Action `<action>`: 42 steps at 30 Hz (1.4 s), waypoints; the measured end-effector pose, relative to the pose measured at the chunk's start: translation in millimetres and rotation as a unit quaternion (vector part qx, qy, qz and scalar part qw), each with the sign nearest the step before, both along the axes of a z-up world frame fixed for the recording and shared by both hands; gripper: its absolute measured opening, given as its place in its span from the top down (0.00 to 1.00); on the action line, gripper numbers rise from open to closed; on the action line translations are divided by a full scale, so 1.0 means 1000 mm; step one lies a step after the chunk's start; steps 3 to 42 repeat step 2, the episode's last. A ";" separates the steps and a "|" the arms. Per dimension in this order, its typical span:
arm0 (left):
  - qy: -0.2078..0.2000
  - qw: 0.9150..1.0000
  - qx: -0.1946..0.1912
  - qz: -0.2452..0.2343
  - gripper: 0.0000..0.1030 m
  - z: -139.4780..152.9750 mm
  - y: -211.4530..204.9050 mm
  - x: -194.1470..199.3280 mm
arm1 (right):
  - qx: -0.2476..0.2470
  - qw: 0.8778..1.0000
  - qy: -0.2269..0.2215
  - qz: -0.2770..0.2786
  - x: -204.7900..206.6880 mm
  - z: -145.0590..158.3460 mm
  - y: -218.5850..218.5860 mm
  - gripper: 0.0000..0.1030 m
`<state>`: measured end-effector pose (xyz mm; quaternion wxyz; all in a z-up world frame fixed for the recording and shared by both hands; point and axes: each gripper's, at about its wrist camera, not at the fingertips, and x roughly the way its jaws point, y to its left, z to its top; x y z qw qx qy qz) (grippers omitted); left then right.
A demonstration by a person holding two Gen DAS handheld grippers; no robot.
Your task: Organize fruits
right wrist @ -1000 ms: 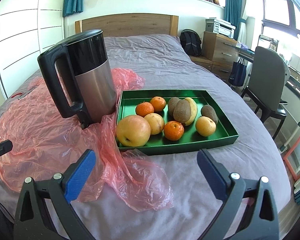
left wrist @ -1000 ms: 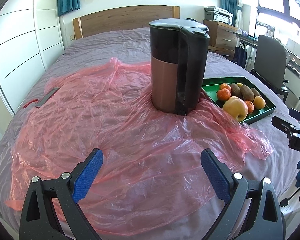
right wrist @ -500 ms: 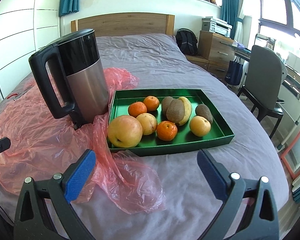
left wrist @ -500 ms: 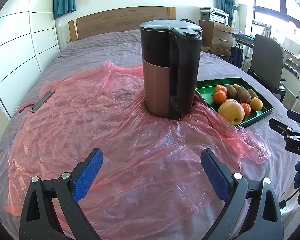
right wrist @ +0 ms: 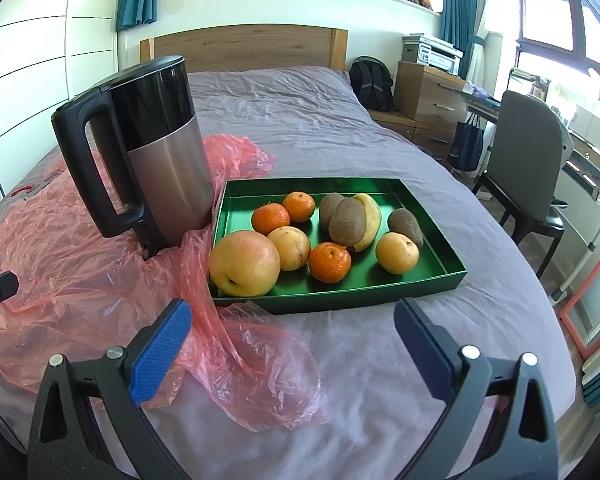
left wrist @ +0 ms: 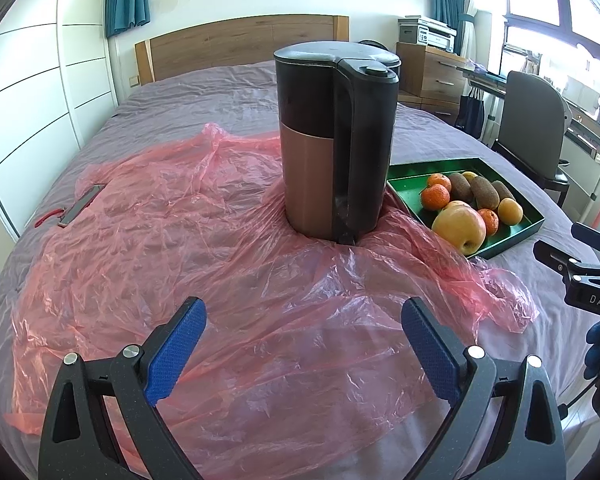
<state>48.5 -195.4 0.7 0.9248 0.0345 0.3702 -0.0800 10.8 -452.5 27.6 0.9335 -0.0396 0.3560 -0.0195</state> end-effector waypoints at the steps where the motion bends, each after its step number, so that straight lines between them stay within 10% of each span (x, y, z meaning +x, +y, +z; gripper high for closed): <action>1: 0.000 1.000 0.000 0.001 0.07 0.000 0.000 0.000 | 0.000 1.000 0.000 0.000 0.000 0.000 0.000 0.00; 42: -0.001 1.000 0.000 0.001 0.07 0.000 0.000 0.000 | -0.001 1.000 0.000 0.000 0.000 0.000 0.000 0.00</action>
